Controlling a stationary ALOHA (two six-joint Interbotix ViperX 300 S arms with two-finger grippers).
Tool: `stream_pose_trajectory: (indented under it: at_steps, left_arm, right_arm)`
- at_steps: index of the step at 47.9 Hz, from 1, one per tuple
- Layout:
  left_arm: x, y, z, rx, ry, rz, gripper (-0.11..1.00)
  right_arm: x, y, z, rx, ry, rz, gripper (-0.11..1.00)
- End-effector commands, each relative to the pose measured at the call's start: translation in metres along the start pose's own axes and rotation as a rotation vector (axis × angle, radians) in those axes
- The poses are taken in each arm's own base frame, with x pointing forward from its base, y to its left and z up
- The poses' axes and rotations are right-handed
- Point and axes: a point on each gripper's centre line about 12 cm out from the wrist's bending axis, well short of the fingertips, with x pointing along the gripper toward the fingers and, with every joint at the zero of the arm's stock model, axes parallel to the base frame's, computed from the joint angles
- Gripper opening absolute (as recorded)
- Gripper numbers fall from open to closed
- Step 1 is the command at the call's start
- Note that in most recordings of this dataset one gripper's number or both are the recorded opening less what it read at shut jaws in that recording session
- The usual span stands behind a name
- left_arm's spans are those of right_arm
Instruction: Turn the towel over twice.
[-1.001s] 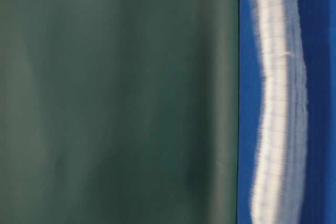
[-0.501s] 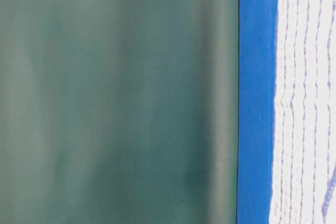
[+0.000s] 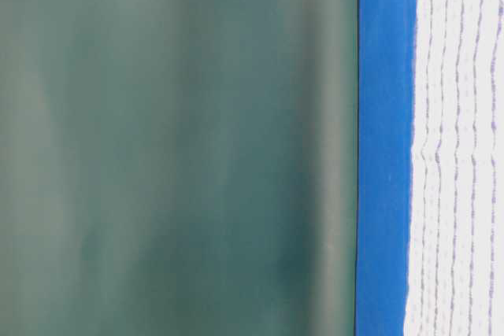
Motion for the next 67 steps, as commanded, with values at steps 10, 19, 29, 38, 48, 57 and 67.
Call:
stream_pose_trajectory:
  at_steps: [10,19,29,38,48,57,67]
  left_arm:
    - [-0.006,0.000,0.019,0.003,-0.006,0.002,0.75]
    - [-0.024,0.008,0.040,-0.017,-0.057,0.025,0.75]
    - [-0.051,0.021,0.062,-0.042,-0.169,0.059,0.75]
    - [-0.080,0.036,0.079,-0.066,-0.276,0.109,0.75]
    - [-0.110,0.052,0.089,-0.084,-0.367,0.169,0.75]
    - [-0.123,0.054,0.088,-0.085,-0.398,0.188,0.75]
    - [-0.135,0.054,0.086,-0.083,-0.429,0.197,0.75]
  right_arm:
    - [-0.020,0.007,0.020,-0.014,-0.075,0.024,0.60]
    - [-0.049,0.004,0.036,-0.043,-0.165,0.024,0.60]
    - [-0.092,-0.010,0.052,-0.072,-0.299,-0.001,0.60]
    - [-0.129,-0.033,0.060,-0.080,-0.427,-0.053,0.60]
    - [-0.160,-0.056,0.057,-0.054,-0.533,-0.099,0.60]
    - [-0.176,-0.061,0.054,-0.041,-0.586,-0.104,0.59]
    - [-0.184,-0.064,0.051,-0.051,-0.605,-0.121,0.59]
